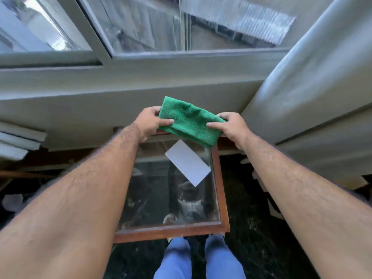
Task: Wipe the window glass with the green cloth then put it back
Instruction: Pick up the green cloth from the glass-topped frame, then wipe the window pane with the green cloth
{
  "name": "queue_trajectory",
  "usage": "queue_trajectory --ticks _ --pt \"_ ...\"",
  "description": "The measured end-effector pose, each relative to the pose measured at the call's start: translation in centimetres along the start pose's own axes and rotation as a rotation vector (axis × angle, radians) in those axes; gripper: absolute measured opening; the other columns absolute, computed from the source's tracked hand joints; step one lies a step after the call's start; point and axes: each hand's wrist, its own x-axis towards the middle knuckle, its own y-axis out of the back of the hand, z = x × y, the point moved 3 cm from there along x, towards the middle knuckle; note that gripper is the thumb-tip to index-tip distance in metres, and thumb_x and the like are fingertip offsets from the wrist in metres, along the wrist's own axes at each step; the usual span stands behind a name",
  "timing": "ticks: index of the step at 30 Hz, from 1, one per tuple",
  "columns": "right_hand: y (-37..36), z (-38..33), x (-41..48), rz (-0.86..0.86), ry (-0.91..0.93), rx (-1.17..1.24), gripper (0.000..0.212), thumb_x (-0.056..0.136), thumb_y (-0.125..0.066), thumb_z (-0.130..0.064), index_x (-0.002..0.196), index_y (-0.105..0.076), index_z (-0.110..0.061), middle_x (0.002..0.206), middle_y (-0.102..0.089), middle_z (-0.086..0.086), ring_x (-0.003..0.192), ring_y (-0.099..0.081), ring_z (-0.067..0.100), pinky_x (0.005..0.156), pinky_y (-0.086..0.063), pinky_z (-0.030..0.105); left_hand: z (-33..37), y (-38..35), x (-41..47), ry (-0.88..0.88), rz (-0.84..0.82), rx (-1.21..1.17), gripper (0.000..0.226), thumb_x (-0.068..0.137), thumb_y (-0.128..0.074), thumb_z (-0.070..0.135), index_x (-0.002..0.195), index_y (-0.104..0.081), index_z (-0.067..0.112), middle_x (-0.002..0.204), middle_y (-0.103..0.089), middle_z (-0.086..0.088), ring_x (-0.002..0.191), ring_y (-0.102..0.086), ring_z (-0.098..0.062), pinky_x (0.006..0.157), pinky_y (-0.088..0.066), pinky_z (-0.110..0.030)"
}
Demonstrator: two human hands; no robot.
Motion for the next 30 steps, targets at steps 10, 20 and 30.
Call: queue_trajectory --ticks 10,20,30 --pt "6.9 -21.6 -7.6 0.042 0.287 -0.027 0.011 0.090 -0.083 -0.007 0.096 -0.074 -0.007 0.092 -0.073 0.009 0.097 -0.072 0.028 0.095 -0.062 0.051 20.5 1.4 -10.0 -0.296 0.019 0.015 0.035 0.087 -0.075 -0.005 0.118 -0.071 0.012 0.103 -0.077 -0.007 0.083 -0.077 -0.019 0.072 -0.067 -0.031" --pt "10.4 -41.9 -15.0 0.118 0.616 0.108 0.016 0.089 -0.083 -0.006 0.091 -0.071 -0.017 0.095 -0.073 0.005 0.087 -0.071 0.022 0.077 -0.067 0.038 39.1 3.8 -20.5 -0.699 0.273 -0.054 0.043 0.089 -0.077 0.001 0.131 -0.064 0.004 0.115 -0.074 -0.013 0.092 -0.075 -0.025 0.061 -0.068 -0.035" --pt "11.7 -55.3 -20.4 0.208 0.839 0.157 0.017 0.089 -0.082 -0.009 0.084 -0.069 -0.016 0.097 -0.073 0.016 0.103 -0.076 0.040 0.095 -0.064 0.063 53.4 6.4 -29.7 -1.079 0.560 -0.015 0.014 0.086 -0.084 0.031 0.097 -0.078 0.027 0.096 -0.078 0.001 0.093 -0.075 -0.022 0.076 -0.067 -0.035"
